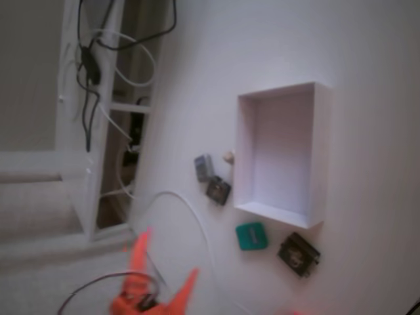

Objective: Grasp the green cube and put it in the bin.

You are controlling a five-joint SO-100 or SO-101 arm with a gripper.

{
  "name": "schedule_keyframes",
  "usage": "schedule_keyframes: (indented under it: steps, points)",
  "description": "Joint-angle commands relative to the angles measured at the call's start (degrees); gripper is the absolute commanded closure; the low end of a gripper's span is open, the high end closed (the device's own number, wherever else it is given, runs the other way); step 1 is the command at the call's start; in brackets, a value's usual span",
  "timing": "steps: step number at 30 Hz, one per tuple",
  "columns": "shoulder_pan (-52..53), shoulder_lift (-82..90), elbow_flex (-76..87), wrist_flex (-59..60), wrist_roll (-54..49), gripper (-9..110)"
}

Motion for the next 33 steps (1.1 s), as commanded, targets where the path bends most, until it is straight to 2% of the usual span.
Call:
schedule_keyframes:
  steps: [1, 8, 16, 21, 33]
  points:
    - [6.3, -1.0, 0.7, 0.2, 0.2, 56]
    - [5.6, -9.1, -1.9, -5.5, 0.1, 55]
    - [-3.2, -19.2, -3.1, -11.8, 2.6, 53]
    - [-2.5, -24.3, 3.7, -23.0, 2.5, 49]
    - [-10.6, -14.2, 20.2, -24.1, 2.4, 49]
